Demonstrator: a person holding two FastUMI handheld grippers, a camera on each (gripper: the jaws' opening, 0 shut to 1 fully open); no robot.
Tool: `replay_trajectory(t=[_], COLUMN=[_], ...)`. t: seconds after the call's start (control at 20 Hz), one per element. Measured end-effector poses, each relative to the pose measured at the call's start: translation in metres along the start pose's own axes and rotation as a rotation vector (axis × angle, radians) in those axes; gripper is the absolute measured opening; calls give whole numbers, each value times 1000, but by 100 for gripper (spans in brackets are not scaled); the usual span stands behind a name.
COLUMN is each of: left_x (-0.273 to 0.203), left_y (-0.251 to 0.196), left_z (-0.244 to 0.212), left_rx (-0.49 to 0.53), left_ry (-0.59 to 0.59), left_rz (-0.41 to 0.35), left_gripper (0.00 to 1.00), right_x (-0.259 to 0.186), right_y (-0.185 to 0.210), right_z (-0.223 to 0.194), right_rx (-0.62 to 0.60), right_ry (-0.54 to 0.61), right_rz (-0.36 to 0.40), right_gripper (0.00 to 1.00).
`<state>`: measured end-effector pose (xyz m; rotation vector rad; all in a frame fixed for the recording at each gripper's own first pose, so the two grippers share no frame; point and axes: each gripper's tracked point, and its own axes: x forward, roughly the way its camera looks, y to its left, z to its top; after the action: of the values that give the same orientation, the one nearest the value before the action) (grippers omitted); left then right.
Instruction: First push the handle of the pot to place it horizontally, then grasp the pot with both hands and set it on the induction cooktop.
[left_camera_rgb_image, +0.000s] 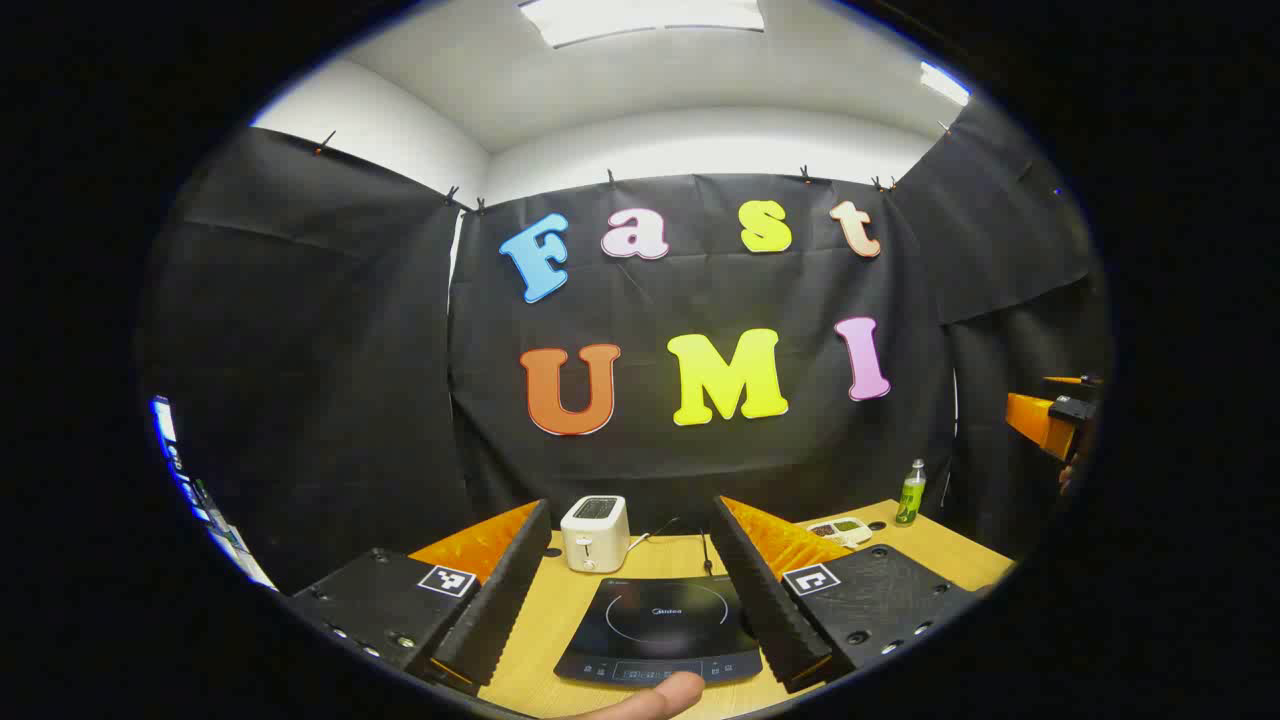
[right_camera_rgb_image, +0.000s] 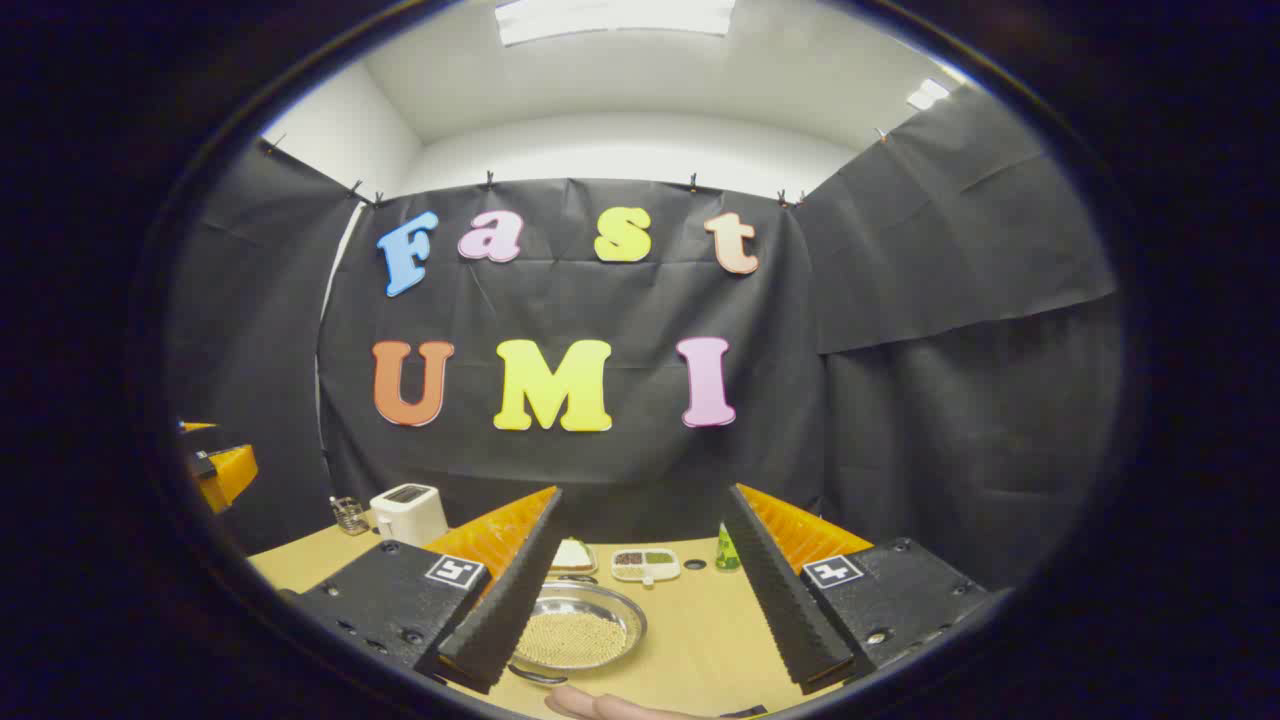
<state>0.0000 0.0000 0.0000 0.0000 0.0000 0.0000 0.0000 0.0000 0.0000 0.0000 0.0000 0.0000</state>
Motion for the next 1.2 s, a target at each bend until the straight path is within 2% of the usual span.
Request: replay_trajectory(t=[0.25,0.8,1.2], left_x=[3,8,3], left_y=[3,9,7], left_z=[0,2,2], left_rx=[-1,-57,-37], left_ry=[-1,1,-13], left_rz=[11,1,-17], left_gripper=[96,96,95], right_x=[2,8,23], right_y=[-16,-4,15], right_z=[-5,-8,-24], right_rx=[-10,-19,-32], right_ry=[11,21,65], right_rz=[-28,10,34], right_gripper=[99,100,99])
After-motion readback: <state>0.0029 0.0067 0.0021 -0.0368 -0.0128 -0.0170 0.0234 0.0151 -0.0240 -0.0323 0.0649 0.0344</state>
